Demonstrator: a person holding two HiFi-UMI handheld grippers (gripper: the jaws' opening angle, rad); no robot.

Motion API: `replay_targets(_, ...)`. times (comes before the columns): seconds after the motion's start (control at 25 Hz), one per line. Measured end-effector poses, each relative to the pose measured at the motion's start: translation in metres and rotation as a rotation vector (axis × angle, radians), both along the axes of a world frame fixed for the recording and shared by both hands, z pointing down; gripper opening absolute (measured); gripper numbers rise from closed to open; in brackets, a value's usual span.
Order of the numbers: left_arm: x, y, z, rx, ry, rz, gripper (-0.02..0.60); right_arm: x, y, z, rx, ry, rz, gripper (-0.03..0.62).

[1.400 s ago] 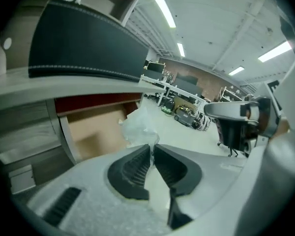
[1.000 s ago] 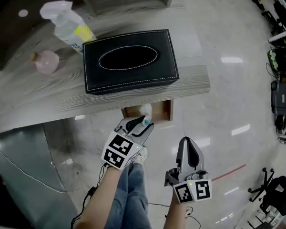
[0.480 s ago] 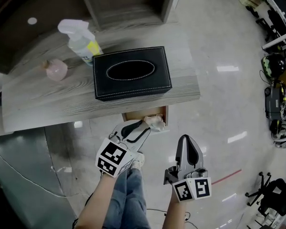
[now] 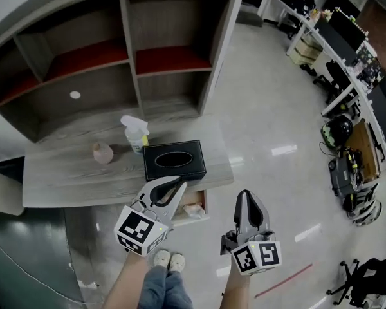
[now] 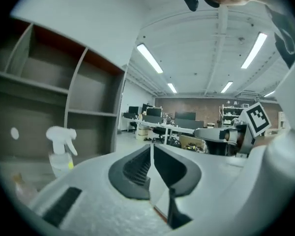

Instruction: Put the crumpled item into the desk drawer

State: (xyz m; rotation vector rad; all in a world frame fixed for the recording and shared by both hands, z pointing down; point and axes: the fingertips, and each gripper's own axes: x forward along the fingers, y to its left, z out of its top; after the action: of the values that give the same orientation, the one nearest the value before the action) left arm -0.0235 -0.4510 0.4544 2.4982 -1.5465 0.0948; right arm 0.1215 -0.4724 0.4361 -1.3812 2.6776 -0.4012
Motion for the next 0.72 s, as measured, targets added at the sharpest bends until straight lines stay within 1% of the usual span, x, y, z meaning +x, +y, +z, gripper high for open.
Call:
replay_targets(0.2,-0.016,0.016,-0.085,0.174,-0.032,-0.044,0.005,0.004,0.009,-0.067,0.123,-0.007,-0.008,0.011)
replay_targets(0.32,-0.03,0.032,-0.14,0.259,-0.054,-0.062,0.005,0.0,0.019,-0.115,0.186,-0.017,-0.011,0.011)
replay_targets(0.44,-0.039,0.046,-0.184,0.338,-0.074,-0.077,0.005,0.0,0.029,-0.154,0.253,-0.02,-0.014,0.011)
replay_targets(0.56,-0.044,0.061,-0.216,0.393,-0.083,-0.088,0.005,0.003,0.041,-0.182,0.307,-0.026,-0.009,0.011)
replay_targets(0.72,-0.043,0.076,-0.236,0.432,-0.096,-0.105,0.005,0.014,0.056,-0.204,0.356,-0.016,0.006,0.011)
